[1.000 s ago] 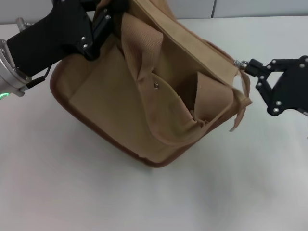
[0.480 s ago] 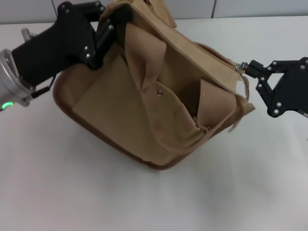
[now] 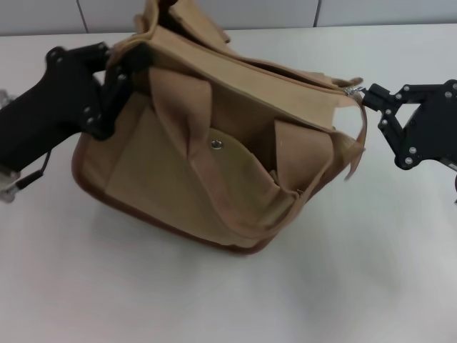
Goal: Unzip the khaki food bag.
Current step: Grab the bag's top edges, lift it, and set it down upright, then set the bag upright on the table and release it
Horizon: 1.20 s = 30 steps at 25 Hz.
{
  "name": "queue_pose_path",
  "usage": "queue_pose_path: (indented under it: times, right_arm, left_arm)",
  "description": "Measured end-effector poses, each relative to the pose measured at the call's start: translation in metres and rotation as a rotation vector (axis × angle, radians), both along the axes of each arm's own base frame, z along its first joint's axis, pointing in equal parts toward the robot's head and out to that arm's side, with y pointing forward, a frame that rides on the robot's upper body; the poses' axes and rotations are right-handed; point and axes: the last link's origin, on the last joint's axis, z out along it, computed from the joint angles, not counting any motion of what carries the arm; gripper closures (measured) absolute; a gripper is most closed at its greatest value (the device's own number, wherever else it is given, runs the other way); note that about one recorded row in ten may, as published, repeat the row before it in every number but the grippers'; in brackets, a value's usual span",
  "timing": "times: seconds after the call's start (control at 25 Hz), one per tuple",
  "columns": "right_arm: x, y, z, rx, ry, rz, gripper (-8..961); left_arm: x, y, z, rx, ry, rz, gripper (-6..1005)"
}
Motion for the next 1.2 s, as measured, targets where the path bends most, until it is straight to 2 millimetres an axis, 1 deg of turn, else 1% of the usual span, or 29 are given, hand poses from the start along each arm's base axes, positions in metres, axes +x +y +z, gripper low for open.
queue_pose_path:
  times: [0.04, 0.2, 0.24, 0.32, 0.44, 0.6, 0.64, 0.76, 0.84, 0.88, 1.0, 1.04, 1.08, 1.16, 1.2]
  right_arm:
    - [-0.001, 0.001, -0.001, -0.004, 0.007, -0.001, 937]
    - [-0.004, 0.004, -0.002, -0.008, 0.033, -0.007, 936]
    - [-0.005, 0.005, -0.003, -0.01, 0.042, -0.009, 936]
    - [-0.007, 0.008, -0.004, -0.019, 0.066, -0.017, 858]
    - [-0.011, 0.012, -0.006, -0.048, 0.09, -0.024, 742]
    - [-0.012, 0.016, -0.007, -0.064, 0.105, -0.035, 636]
    - [-0.013, 0.017, -0.007, -0.07, 0.112, -0.039, 609]
    - [-0.014, 0.019, -0.006, -0.093, 0.133, -0.054, 530]
    - [-0.015, 0.02, -0.005, -0.124, 0.153, -0.068, 481]
    - [-0.015, 0.02, -0.005, -0.124, 0.153, -0.068, 458]
    - [-0.017, 0.021, -0.001, -0.177, 0.187, -0.089, 391]
    - [-0.02, 0.023, 0.005, -0.241, 0.219, -0.107, 381]
    - [-0.02, 0.023, 0.005, -0.241, 0.219, -0.107, 370]
    - [-0.024, 0.021, 0.011, -0.33, 0.248, -0.12, 349]
    - [-0.025, 0.02, 0.014, -0.367, 0.257, -0.122, 339]
  left_arm:
    - [-0.006, -0.006, 0.001, 0.006, -0.003, 0.015, 957]
    - [-0.011, -0.011, 0.001, 0.008, -0.002, 0.029, 957]
    - [-0.018, -0.018, -0.001, -0.014, -0.015, 0.061, 957]
    - [-0.021, -0.019, -0.003, -0.024, -0.026, 0.08, 957]
    - [-0.031, -0.025, -0.005, -0.023, -0.063, 0.145, 916]
    - [-0.038, -0.029, -0.004, -0.018, -0.071, 0.176, 861]
    - [-0.044, -0.034, -0.001, -0.007, -0.072, 0.198, 847]
    - [-0.05, -0.039, 0.005, -0.009, -0.064, 0.202, 806]
    - [-0.059, -0.045, 0.016, -0.038, -0.048, 0.199, 728]
    - [-0.059, -0.045, 0.016, -0.038, -0.048, 0.199, 690]
    - [-0.069, -0.053, 0.027, -0.054, -0.035, 0.215, 571]
    - [-0.072, -0.056, 0.032, -0.063, -0.028, 0.216, 530]
    - [-0.075, -0.059, 0.038, -0.076, -0.021, 0.212, 489]
    - [-0.079, -0.066, 0.051, -0.108, -0.007, 0.19, 408]
    - [-0.081, -0.07, 0.061, -0.124, 0.002, 0.173, 367]
